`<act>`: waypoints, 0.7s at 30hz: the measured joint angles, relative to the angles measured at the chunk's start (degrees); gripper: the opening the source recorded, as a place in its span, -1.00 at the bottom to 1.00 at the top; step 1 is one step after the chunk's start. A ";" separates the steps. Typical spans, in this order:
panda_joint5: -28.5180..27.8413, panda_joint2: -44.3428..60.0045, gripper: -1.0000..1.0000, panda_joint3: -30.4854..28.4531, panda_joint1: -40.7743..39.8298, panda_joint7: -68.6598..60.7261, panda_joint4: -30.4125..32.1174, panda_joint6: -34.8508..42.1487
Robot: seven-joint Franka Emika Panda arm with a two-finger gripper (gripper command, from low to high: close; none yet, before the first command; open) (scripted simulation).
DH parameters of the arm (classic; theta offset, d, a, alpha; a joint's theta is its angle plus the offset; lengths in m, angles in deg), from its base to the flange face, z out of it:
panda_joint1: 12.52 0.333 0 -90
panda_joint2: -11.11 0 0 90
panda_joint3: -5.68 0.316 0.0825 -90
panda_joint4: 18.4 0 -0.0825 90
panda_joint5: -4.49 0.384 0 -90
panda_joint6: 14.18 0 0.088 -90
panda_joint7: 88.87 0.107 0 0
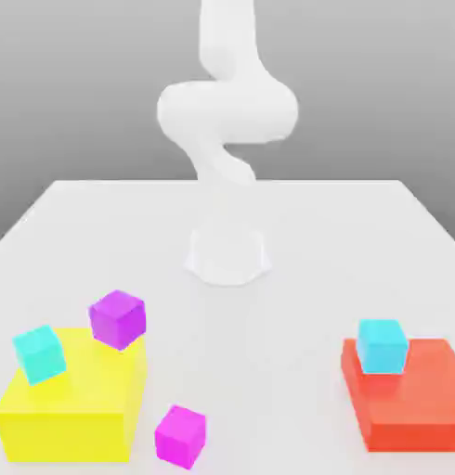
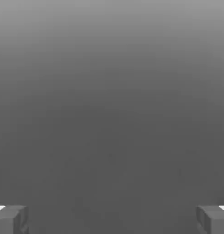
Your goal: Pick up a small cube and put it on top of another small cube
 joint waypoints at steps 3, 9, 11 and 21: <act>0.87 5.39 0.00 -3.13 2.79 -7.41 1.20 -2.28; 3.23 15.67 0.00 -9.00 7.75 -22.09 3.50 -6.66; 4.23 19.10 0.00 -10.84 9.23 -27.12 4.27 -8.11; 10.53 36.60 0.00 -16.65 13.44 -53.17 8.03 -15.21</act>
